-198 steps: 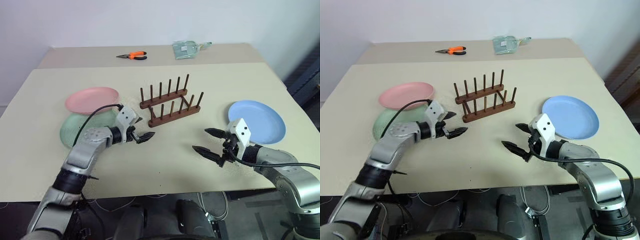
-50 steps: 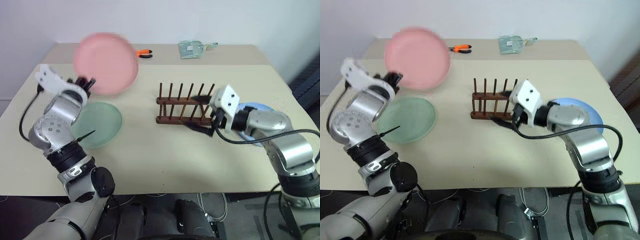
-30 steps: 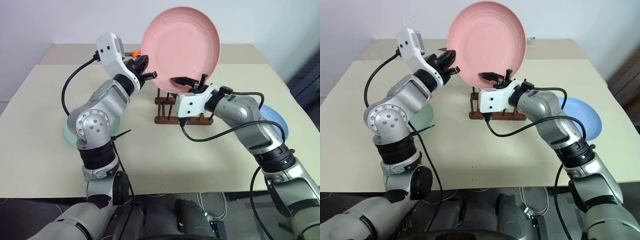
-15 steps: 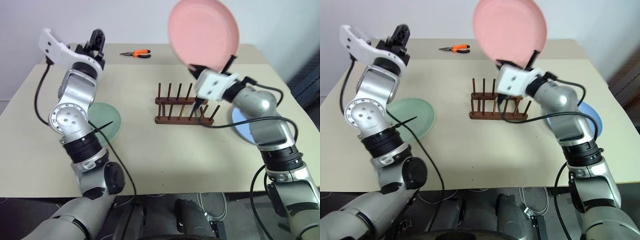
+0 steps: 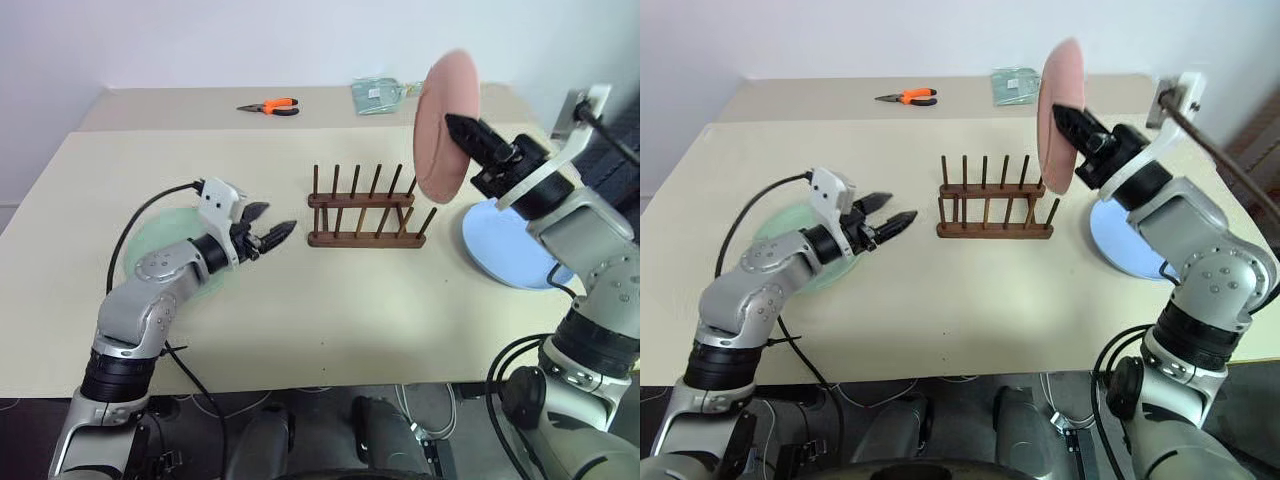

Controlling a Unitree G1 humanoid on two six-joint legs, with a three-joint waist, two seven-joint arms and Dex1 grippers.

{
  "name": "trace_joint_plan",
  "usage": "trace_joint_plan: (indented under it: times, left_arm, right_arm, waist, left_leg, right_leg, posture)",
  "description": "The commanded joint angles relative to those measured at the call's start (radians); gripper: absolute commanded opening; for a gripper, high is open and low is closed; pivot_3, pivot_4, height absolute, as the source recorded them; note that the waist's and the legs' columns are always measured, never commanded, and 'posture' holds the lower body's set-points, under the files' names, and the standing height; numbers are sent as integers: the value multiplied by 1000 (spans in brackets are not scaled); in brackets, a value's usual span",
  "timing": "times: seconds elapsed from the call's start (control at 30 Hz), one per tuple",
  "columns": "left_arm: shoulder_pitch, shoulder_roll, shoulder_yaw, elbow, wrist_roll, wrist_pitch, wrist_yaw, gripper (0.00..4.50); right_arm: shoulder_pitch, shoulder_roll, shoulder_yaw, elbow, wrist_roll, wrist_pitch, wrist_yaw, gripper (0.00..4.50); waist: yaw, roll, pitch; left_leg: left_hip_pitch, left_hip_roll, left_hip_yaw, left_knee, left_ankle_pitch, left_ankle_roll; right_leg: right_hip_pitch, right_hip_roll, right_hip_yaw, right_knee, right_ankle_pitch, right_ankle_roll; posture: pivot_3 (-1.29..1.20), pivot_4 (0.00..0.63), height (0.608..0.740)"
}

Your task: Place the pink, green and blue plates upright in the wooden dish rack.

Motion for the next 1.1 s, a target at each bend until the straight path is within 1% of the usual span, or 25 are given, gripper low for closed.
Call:
trace_joint_plan:
  times: [0.03, 0.17, 0.33, 0.5, 0.67, 0.97, 1.07, 1.1]
  left_arm:
    - [1, 11, -6, -31, 24, -10, -25, 3411]
    - [0, -1, 3, -34, 23, 0, -32, 3411]
    - [14, -7, 3, -44, 34, 8, -23, 3411]
    - [21, -13, 2, -48, 43, 10, -21, 3411]
    - [20, -18, 0, -47, 50, 11, -19, 3411]
    - [15, -18, 9, -44, 57, 15, -27, 3411]
    - [20, -13, 15, -48, 59, 15, -28, 3411]
    - [22, -15, 21, -49, 53, 18, -28, 3447]
  right_arm:
    - [-14, -23, -27, 2, 87, -5, -52, 0]
    - [-17, -28, -33, 53, 160, -10, -113, 0]
    - [-16, -40, -17, 67, 223, -27, -148, 0]
    - [-32, -58, -5, 60, 250, -63, -147, 0]
    - [-51, -74, 4, 51, 318, -83, -172, 0]
    - [0, -60, 50, 134, 329, -103, -182, 0]
    - [-14, -55, 70, 212, 277, -119, -192, 0]
    - [-22, -55, 77, 228, 255, -128, -189, 358]
  waist:
    - [-9, 0, 0]
    - [-12, 0, 0]
    - [-13, 0, 0]
    - [-14, 0, 0]
    - [-13, 0, 0]
    - [-13, 0, 0]
    - [-13, 0, 0]
    - [-14, 0, 0]
  left_leg:
    - [0, 0, 0, 0, 0, 0]
    - [0, 0, 0, 0, 0, 0]
    - [0, 0, 0, 0, 0, 0]
    - [0, 0, 0, 0, 0, 0]
    - [0, 0, 0, 0, 0, 0]
    - [0, 0, 0, 0, 0, 0]
    - [0, 0, 0, 0, 0, 0]
    - [0, 0, 0, 0, 0, 0]
  right_leg:
    - [0, 0, 0, 0, 0, 0]
    - [0, 0, 0, 0, 0, 1]
    - [0, 0, 0, 0, 0, 1]
    - [0, 0, 0, 0, 0, 1]
    - [0, 0, 0, 0, 0, 1]
    - [0, 0, 0, -1, 0, 1]
    - [0, 0, 0, -1, 0, 1]
    - [0, 0, 0, -1, 0, 1]
  posture:
    - [0, 150, 740]
    - [0, 150, 740]
    - [0, 150, 740]
    - [0, 150, 740]
    - [0, 150, 740]
    - [0, 150, 740]
    - [0, 150, 740]
    - [0, 150, 740]
